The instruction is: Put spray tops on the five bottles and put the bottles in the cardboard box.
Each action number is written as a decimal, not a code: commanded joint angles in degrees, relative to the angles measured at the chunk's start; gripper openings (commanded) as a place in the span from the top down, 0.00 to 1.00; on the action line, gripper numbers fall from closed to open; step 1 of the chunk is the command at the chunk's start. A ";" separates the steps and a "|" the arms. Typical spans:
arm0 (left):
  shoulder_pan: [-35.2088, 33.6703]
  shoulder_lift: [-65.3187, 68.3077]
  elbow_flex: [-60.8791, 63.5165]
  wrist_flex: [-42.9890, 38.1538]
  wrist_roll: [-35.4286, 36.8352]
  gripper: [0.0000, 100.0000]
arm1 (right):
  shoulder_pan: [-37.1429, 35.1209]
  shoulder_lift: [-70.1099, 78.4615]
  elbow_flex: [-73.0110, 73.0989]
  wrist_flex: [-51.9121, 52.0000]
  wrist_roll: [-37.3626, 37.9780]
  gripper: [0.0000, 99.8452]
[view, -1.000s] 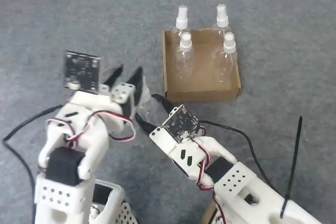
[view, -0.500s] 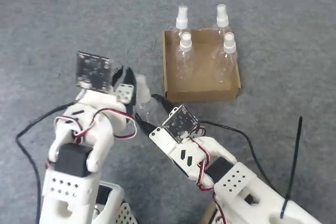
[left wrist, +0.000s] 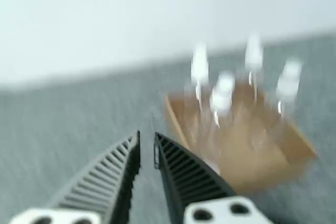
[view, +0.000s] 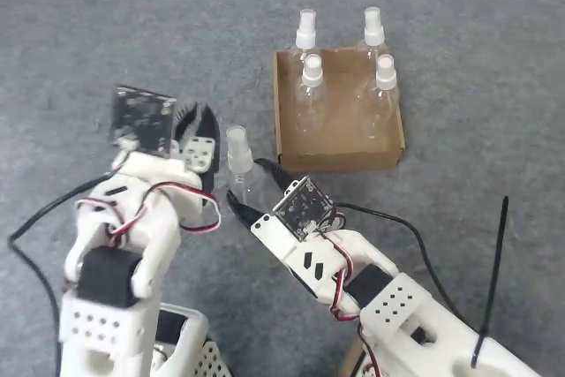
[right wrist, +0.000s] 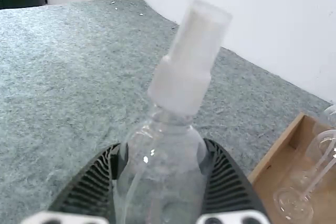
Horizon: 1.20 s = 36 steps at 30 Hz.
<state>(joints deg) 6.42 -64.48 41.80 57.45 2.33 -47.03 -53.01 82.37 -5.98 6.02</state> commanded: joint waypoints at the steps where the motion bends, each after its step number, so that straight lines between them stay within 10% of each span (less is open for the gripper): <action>1: 1.32 -0.18 -4.44 -2.55 0.00 0.97 | 0.84 -0.13 -0.53 -1.19 -0.35 0.99; 36: 4.84 -0.88 6.55 6.07 -3.60 0.97 | 5.41 -0.22 -1.05 -1.27 -8.00 0.99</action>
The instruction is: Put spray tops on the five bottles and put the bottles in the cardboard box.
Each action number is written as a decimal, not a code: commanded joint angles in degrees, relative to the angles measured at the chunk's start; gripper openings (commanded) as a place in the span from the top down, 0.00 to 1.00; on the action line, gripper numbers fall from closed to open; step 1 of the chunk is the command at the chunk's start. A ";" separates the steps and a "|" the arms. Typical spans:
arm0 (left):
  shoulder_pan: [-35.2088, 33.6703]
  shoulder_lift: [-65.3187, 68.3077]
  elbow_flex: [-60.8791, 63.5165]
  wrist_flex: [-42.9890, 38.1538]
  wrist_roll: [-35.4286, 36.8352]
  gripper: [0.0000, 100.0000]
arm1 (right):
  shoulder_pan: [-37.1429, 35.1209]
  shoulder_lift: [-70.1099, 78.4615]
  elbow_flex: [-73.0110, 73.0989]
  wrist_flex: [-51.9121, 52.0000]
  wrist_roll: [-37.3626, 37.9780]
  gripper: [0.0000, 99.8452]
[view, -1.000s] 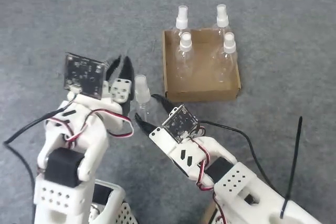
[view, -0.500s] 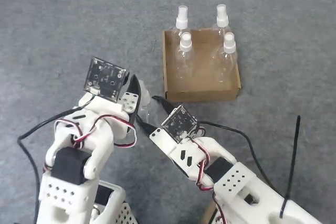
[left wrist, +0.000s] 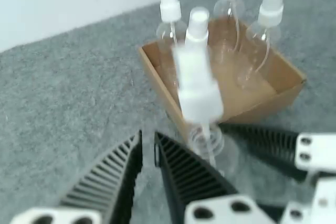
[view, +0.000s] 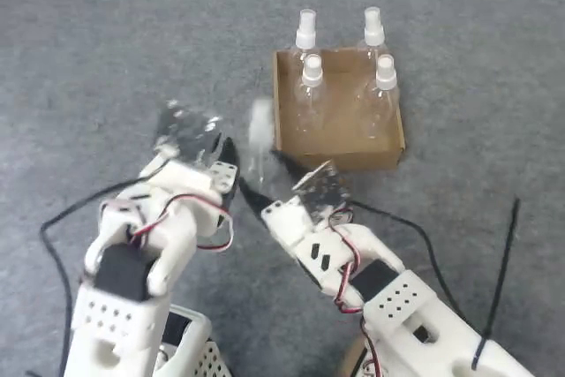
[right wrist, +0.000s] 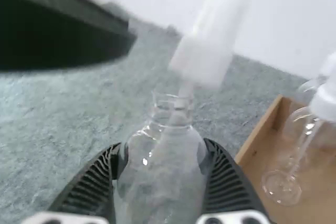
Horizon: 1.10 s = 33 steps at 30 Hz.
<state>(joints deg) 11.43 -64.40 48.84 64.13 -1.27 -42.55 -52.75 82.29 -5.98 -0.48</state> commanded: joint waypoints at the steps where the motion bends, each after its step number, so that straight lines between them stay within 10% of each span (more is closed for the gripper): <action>1: -0.18 -0.97 -0.75 -1.41 0.00 0.97 | 0.84 -0.48 -0.97 -1.27 -1.49 0.99; 13: -10.81 -2.64 -5.76 0.97 2.64 0.87 | 5.05 -0.48 -5.63 3.82 -1.49 0.99; 33: 4.66 -33.05 25.89 -5.10 2.81 0.70 | 6.99 16.22 -46.95 35.65 -1.85 0.99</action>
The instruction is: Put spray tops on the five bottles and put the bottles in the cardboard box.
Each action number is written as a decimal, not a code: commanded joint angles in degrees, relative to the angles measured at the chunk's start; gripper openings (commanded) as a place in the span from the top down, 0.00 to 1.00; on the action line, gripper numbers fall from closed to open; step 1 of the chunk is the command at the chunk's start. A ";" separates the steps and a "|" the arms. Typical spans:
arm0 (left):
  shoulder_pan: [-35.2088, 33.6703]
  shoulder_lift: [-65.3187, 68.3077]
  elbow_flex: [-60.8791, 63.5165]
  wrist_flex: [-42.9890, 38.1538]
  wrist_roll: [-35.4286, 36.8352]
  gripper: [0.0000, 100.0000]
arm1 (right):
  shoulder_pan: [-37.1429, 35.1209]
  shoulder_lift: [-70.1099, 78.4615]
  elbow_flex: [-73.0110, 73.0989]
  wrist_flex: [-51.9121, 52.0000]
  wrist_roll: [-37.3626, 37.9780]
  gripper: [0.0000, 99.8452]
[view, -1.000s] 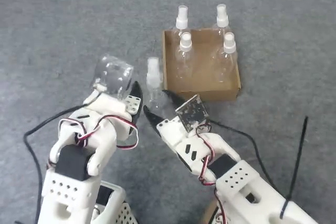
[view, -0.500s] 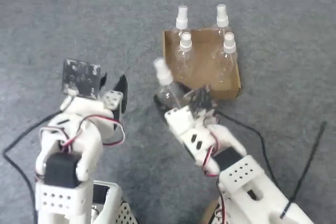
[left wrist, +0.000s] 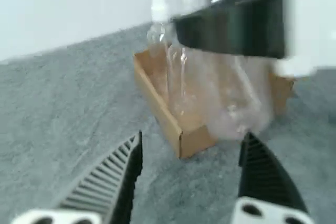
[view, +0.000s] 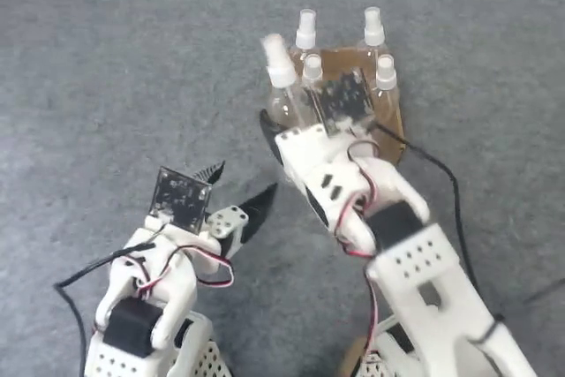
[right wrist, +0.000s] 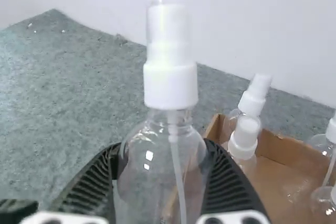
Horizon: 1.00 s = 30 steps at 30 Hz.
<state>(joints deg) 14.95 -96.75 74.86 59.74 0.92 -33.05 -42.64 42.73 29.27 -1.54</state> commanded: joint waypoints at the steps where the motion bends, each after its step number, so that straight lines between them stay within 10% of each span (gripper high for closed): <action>1: 1.05 -0.62 -0.04 -0.79 0.53 0.70 | -3.91 7.43 -7.74 0.40 -0.70 0.99; 20: -2.37 -0.62 4.88 -6.51 -2.20 0.71 | -7.52 -7.52 -8.88 18.77 3.25 0.99; 30: -5.80 -1.14 4.88 -6.51 -2.20 0.80 | 6.55 -4.70 -2.99 1.63 6.51 0.99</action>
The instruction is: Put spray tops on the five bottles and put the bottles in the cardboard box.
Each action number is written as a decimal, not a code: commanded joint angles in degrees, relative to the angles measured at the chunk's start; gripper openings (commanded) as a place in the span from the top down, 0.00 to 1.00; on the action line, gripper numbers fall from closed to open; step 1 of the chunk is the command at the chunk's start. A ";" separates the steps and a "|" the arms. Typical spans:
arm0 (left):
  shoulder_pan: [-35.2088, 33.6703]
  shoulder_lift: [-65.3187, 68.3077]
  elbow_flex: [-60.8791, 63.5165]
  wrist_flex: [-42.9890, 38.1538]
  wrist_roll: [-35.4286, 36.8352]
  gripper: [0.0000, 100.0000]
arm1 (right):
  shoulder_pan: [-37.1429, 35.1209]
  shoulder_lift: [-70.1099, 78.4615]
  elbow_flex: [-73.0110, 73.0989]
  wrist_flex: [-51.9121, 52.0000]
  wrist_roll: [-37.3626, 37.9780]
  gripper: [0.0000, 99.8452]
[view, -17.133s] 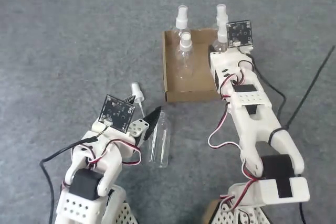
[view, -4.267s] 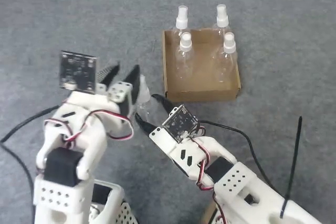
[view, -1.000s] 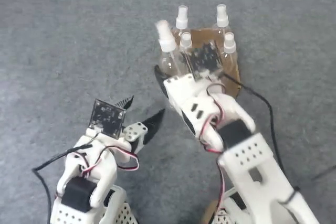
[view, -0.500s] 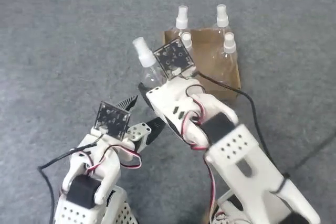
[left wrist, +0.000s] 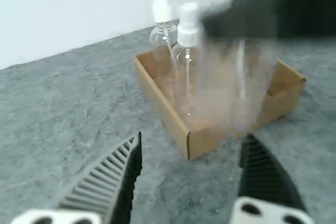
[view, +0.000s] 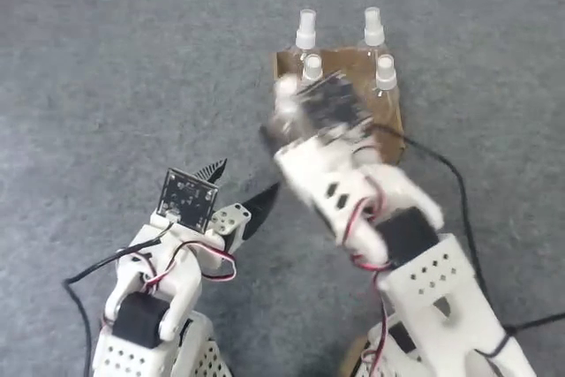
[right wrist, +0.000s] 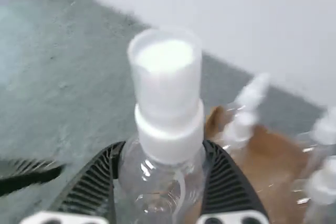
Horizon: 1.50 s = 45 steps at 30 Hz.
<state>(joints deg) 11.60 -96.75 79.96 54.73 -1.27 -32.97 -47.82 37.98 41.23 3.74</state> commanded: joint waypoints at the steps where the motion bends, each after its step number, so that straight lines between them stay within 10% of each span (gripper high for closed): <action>1: -4.22 -1.14 -0.22 -1.85 0.00 0.83 | 7.43 2.33 3.16 -13.58 1.23 0.99; 6: -9.85 -1.14 -0.13 -3.87 0.44 0.99 | 9.80 12.70 8.26 -27.12 1.14 0.99; 16: -6.07 -1.14 1.19 -3.96 0.26 0.99 | 9.89 27.47 9.14 -39.43 1.23 0.99; 45: -5.45 -1.14 1.36 -3.87 0.18 0.99 | 9.89 40.31 9.32 -43.56 1.23 0.99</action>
<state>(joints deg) 5.98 -97.10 81.54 52.26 -1.27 -23.65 -6.86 47.65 -1.32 4.18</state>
